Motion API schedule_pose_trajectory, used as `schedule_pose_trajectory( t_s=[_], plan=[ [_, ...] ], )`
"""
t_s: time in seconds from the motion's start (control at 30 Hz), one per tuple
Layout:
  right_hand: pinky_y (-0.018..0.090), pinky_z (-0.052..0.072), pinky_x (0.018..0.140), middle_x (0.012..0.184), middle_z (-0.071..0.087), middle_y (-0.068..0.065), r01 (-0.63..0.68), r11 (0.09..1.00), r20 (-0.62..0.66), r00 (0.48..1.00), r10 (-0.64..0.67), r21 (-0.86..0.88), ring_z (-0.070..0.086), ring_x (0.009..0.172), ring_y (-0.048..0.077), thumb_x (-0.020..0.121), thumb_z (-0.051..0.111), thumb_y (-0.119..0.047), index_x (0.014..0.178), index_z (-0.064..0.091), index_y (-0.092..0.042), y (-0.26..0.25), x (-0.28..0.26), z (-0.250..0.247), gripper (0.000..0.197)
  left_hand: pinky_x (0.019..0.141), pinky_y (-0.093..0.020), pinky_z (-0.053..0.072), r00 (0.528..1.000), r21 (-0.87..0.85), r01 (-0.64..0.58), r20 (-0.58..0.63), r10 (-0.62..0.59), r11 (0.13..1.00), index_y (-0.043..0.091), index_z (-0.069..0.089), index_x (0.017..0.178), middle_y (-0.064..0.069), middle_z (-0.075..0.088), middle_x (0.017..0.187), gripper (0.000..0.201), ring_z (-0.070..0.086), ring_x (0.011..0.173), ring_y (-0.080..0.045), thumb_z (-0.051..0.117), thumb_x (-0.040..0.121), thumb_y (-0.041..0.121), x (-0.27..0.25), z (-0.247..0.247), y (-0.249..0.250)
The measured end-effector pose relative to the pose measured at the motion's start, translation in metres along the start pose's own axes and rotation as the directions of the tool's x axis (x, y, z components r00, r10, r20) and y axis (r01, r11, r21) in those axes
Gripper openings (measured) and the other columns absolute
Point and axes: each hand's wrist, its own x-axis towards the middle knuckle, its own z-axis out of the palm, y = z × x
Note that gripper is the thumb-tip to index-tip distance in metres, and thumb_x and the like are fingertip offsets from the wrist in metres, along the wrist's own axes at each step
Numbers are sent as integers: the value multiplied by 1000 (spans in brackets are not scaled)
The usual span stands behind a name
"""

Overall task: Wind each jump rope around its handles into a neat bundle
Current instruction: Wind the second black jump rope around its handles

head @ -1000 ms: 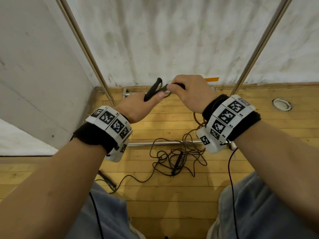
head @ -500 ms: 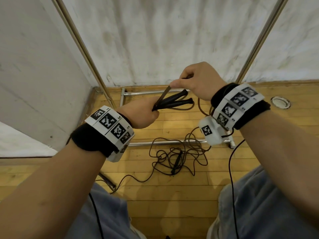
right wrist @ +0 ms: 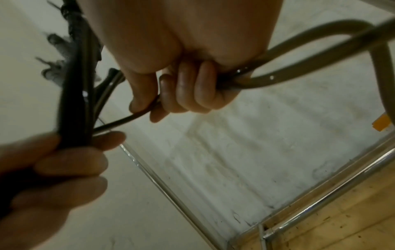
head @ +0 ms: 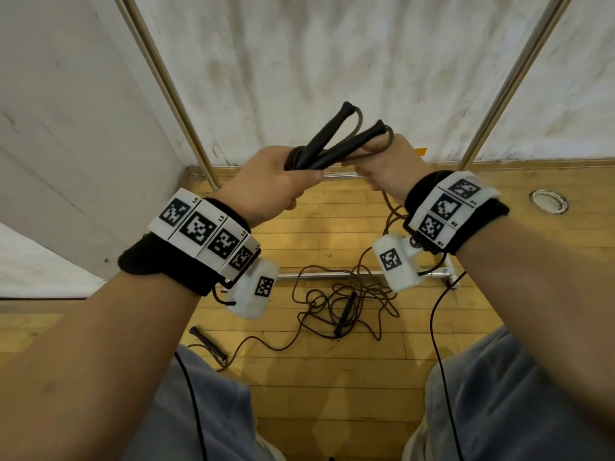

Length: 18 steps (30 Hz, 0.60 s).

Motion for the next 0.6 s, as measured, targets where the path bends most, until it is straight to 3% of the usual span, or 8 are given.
schedule_pose_trajectory(
  t_s=[0.1,0.2,0.3,0.37,0.43,0.5,0.6],
  plan=[
    [8,33,45,52,51,-14,43,986,-5,999,-44,-159,44,42,-5,91,57,-36,86,68,-17,2,-5,11,23,52,-25,41,991,-98,4,-130,-17,995,12,58,111,-2,48,75,20,44,59,-12,60,91,13,5,3,-4],
    [21,35,51,61,48,-1,72,962,60,996,-59,-262,42,50,6,95,47,-39,73,61,-20,4,-13,25,33,56,-32,42,972,-79,-11,-236,-7,997,12,57,107,-3,52,77,16,46,59,-15,58,93,18,9,5,-8],
    [21,34,51,56,43,-5,108,922,141,988,-59,-372,40,48,5,99,35,-38,68,50,-17,1,-23,41,41,61,-29,45,936,104,1,-350,36,995,18,54,98,4,57,77,9,52,64,-13,54,94,27,14,5,-15],
    [28,31,53,56,42,-5,167,878,196,977,-86,-448,41,51,9,101,31,-38,66,45,-16,-1,-28,49,43,58,-27,43,924,325,32,-369,96,945,17,50,105,7,55,78,17,55,67,-12,50,96,31,14,5,-21],
    [31,28,51,55,40,-4,216,833,254,963,-94,-510,38,51,13,101,31,-37,61,39,-18,-5,-32,54,45,58,-32,44,924,483,43,-351,149,874,15,44,106,7,51,75,19,55,68,-18,47,98,33,14,6,-29],
    [30,26,50,54,38,-4,243,808,285,954,-97,-537,37,50,13,100,32,-36,58,36,-20,-9,-34,57,46,61,-38,49,927,536,54,-340,157,843,17,37,102,2,53,76,19,58,70,-25,46,98,33,14,8,-34],
    [26,22,49,51,34,-4,265,822,287,949,-130,-504,33,47,11,101,33,-32,55,35,-18,-15,-36,56,48,66,-41,51,918,457,77,-380,115,886,16,33,102,-2,56,85,22,60,75,-26,47,98,33,18,13,-38]
  ],
)
